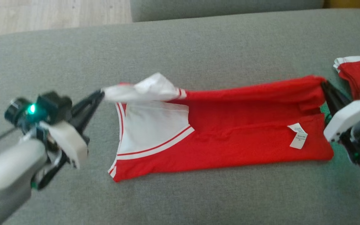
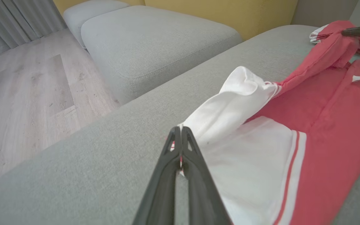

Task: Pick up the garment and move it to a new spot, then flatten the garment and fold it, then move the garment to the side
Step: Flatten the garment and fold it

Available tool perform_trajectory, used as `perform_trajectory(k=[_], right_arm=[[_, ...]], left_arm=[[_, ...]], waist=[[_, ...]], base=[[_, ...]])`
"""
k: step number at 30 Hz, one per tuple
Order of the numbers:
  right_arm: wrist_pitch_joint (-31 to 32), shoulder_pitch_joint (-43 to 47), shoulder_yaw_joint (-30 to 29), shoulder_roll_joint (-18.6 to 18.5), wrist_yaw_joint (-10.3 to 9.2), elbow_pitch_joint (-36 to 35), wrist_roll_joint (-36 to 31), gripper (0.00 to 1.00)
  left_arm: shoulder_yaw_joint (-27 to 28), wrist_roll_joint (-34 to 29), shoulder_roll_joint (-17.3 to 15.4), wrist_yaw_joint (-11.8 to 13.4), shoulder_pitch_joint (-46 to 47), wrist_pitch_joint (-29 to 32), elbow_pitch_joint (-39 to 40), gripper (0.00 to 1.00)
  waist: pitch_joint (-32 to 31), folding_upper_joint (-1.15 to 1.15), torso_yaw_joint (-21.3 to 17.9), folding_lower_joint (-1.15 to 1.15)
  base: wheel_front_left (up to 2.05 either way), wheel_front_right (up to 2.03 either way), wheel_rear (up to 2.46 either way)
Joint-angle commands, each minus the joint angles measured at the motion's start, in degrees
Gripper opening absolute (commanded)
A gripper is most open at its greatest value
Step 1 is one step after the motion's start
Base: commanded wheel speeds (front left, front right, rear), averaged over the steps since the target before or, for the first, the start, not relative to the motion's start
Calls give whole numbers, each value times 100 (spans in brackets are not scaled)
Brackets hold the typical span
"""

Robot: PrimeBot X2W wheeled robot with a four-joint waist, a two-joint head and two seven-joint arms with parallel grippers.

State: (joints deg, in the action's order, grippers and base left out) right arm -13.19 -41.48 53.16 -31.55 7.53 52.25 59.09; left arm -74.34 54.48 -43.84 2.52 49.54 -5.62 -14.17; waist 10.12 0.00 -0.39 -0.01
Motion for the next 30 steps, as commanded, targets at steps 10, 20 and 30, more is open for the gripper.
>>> perform_trajectory(k=[10,20,30], right_arm=[[-126,800,-380,-316,-4,-547,-147,0],[-4,1475,-892,-358,-4,-937,-380,0],[204,1955,-1560,-261,-4,-1300,-787,0]], left_arm=[[186,-60,-723,895,-758,-111,1268,0],[167,-27,-785,1332,-1264,-236,1714,0],[178,64,-693,1483,-1566,-445,1654,0]], waist=[[-116,0,40,1],[-95,0,58,1],[-117,0,39,1]], base=[[0,0,0],[0,0,0],[0,0,0]])
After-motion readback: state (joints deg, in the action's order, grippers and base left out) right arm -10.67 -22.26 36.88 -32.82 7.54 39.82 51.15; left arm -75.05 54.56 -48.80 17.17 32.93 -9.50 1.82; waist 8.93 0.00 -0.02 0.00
